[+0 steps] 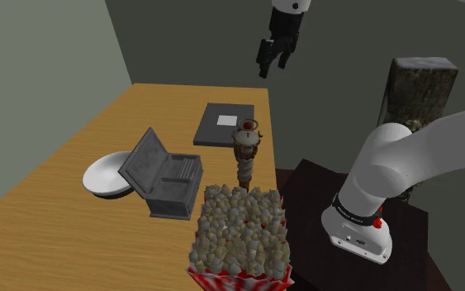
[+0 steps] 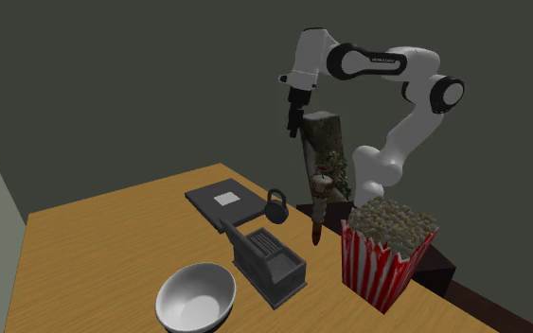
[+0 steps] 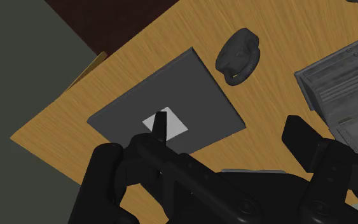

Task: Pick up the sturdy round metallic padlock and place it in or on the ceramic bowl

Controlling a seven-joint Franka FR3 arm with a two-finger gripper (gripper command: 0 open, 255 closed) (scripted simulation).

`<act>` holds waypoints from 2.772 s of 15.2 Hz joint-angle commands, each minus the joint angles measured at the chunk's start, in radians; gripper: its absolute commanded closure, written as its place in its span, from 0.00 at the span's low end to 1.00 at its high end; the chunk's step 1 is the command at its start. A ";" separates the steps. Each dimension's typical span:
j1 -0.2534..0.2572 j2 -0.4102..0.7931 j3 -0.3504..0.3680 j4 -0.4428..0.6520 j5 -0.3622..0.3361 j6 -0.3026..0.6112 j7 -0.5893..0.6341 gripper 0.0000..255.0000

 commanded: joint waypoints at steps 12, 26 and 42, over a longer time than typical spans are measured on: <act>0.031 -0.052 0.115 -0.386 0.077 0.386 0.175 0.00; 0.036 0.119 0.213 -0.563 0.116 0.762 0.281 0.00; 0.036 0.119 0.213 -0.563 0.116 0.762 0.281 1.00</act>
